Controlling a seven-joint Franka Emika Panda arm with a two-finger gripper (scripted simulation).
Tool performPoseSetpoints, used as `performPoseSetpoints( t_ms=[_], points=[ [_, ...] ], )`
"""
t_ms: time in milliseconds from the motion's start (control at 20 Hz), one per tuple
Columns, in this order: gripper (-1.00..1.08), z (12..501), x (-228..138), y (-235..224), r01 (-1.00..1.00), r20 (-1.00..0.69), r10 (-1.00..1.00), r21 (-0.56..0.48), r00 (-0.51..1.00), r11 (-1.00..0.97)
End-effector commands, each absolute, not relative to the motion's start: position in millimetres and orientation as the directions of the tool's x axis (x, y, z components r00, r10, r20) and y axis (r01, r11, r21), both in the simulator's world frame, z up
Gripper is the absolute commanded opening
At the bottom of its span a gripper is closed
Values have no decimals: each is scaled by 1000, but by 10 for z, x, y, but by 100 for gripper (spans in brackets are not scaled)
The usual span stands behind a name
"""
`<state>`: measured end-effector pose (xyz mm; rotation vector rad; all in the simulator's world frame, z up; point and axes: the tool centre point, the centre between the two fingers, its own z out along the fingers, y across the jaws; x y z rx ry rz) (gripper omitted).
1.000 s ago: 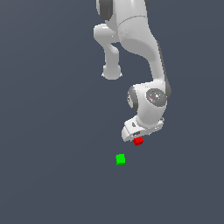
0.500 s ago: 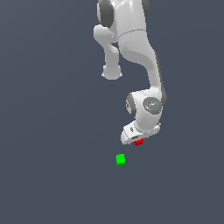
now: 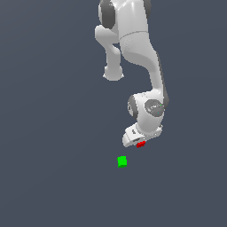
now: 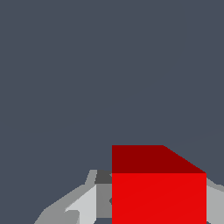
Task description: Stack the red cube on top of the green cube.
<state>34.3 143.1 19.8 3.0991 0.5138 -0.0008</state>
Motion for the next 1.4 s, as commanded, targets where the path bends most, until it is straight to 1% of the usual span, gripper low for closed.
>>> performPoseSetpoints(
  t_ms=[0,450,1000,1350],
  points=[
    [-100,200,345,1431,323,0,323,0,946,-946],
    [-100,308,338,1429,323,0,323,0,946,-946],
    [-100,993,327,1426,323,0,323,0,946,-946],
    [-100,1198,340,1430,323,0,323,0,946,-946]
  ],
)
